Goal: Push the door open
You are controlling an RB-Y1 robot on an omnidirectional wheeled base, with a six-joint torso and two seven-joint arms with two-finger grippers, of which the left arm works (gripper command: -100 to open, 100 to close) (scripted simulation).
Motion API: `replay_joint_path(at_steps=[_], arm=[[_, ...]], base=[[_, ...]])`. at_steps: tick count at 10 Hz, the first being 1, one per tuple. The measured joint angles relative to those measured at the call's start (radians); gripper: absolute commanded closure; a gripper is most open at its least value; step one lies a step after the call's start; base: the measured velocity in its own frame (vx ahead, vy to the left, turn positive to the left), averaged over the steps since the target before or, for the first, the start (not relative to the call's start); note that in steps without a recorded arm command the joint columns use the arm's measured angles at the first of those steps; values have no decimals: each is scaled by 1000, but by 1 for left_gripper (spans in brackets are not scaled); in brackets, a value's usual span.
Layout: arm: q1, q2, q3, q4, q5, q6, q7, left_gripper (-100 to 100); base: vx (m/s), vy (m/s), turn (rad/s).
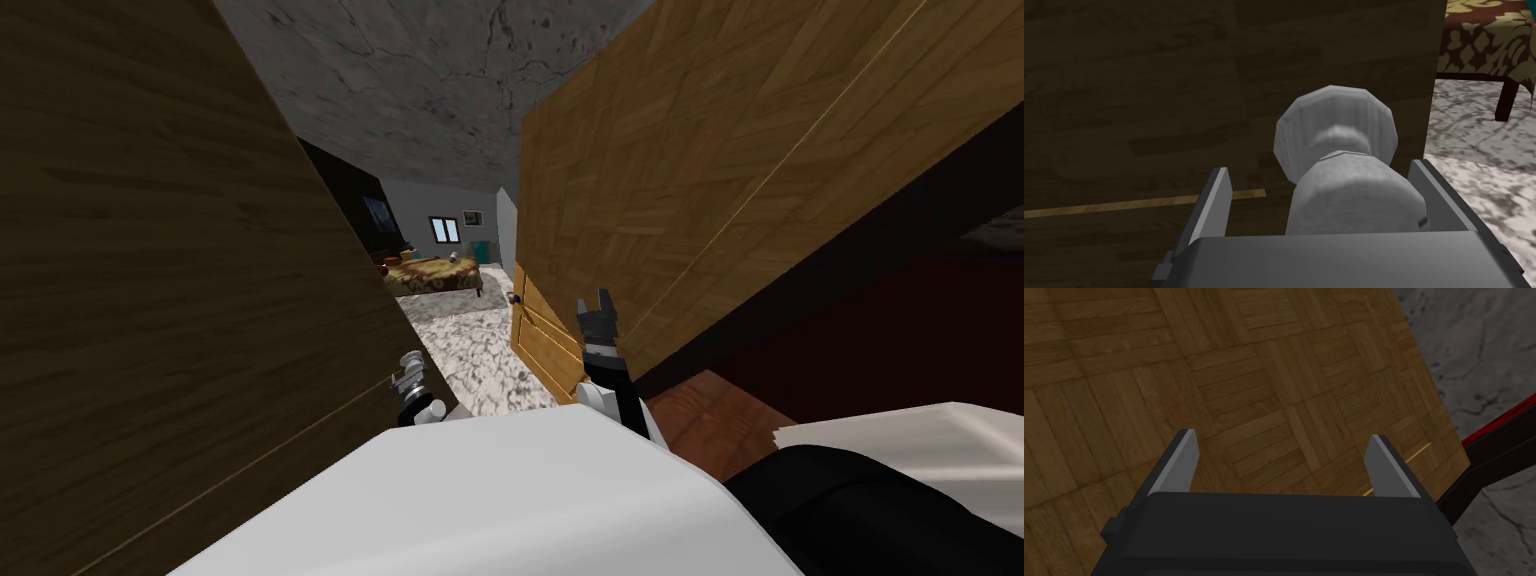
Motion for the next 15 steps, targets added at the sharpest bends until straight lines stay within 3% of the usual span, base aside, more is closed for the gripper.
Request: replay_joint_path(at_steps=[2, 4, 5, 6, 7, 11, 12, 13, 14, 15], arm=[[-10, 12, 18, 30, 15, -16, 9, 100], [4, 4, 29, 13, 23, -30, 2, 100], [12, 3, 36, -2, 30, -26, -4, 100], [33, -5, 51, -48, 43, -5, -27, 100], [26, 0, 57, -38, 48, -6, -29, 100], [48, -20, 102, -54, 85, -26, -45, 100], [76, -34, 117, -100, 97, -20, -61, 100], [70, -33, 124, -97, 102, -24, -63, 100], [58, -35, 135, -71, 109, -46, -56, 100], [78, -44, 141, -98, 115, -44, -61, 100]], base=[[100, 52, -60], [96, 46, -50], [88, 41, -85], [71, 45, -35], [64, 51, -45], [159, 90, -108], [135, 63, -16], [124, 63, -75], [94, 56, -50], [132, 67, -98]])
